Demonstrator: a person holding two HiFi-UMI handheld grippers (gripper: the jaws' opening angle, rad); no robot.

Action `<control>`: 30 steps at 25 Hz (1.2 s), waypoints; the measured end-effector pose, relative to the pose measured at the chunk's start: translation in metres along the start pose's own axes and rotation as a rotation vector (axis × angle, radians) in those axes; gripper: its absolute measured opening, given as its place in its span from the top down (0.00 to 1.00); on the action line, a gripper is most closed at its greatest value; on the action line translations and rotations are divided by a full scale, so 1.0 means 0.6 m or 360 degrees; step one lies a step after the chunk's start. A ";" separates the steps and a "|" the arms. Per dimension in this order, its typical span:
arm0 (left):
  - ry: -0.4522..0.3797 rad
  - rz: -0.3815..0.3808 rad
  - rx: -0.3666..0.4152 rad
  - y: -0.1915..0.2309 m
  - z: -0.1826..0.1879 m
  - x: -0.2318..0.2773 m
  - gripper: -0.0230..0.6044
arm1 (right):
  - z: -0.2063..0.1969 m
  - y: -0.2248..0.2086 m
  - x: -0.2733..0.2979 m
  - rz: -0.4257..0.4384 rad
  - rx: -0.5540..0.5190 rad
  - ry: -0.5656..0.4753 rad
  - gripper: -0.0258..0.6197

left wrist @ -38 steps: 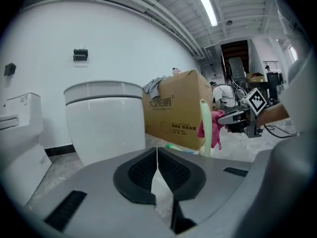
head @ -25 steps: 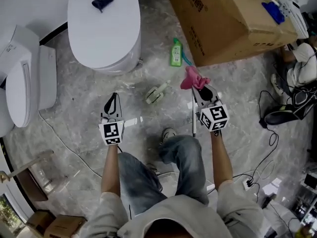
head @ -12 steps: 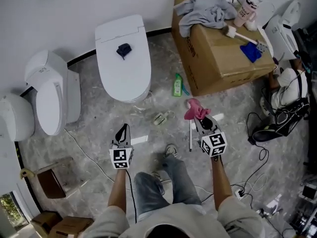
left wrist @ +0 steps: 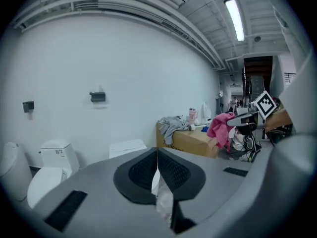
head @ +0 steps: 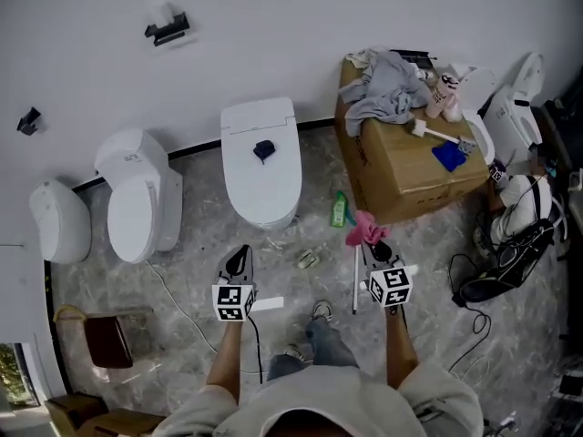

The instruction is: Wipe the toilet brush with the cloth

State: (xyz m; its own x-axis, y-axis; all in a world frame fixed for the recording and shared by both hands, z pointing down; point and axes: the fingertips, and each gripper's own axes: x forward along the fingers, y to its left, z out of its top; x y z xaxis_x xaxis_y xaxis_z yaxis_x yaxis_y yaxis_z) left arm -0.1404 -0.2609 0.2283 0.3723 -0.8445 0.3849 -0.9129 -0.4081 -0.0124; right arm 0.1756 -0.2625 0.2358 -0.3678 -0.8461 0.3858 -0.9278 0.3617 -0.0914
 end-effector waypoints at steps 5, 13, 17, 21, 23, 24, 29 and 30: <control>-0.0081 -0.0005 0.0003 -0.011 0.052 -0.065 0.93 | 0.053 0.029 -0.057 -0.0008 -0.0037 -0.0093 0.86; -0.0181 -0.0055 -0.0001 -0.016 0.081 -0.160 0.93 | 0.106 0.101 -0.147 -0.0033 -0.0113 -0.0185 0.86; -0.0211 -0.0073 0.0009 -0.022 0.083 -0.194 0.93 | 0.112 0.124 -0.192 -0.0061 -0.0124 -0.0223 0.86; -0.0235 -0.0098 0.0038 -0.029 0.084 -0.227 0.93 | 0.101 0.151 -0.237 -0.0101 -0.0118 -0.0240 0.86; -0.0241 -0.0105 0.0042 -0.033 0.081 -0.243 0.93 | 0.090 0.162 -0.258 -0.0125 -0.0104 -0.0239 0.86; -0.0240 -0.0108 0.0044 -0.036 0.078 -0.253 0.93 | 0.081 0.167 -0.270 -0.0139 -0.0095 -0.0236 0.86; -0.0258 -0.0113 0.0037 -0.050 0.072 -0.288 0.93 | 0.060 0.179 -0.317 -0.0183 -0.0083 -0.0231 0.86; -0.0262 -0.0115 0.0033 -0.053 0.071 -0.291 0.93 | 0.060 0.180 -0.321 -0.0187 -0.0085 -0.0235 0.86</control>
State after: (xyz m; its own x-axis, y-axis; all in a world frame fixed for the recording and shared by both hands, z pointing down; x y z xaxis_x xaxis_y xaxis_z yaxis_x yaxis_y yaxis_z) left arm -0.1694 -0.1155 0.1224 0.4608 -0.8574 0.2291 -0.8797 -0.4753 -0.0097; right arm 0.1441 -0.0746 0.1186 -0.2659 -0.9306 0.2517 -0.9617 0.2739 -0.0035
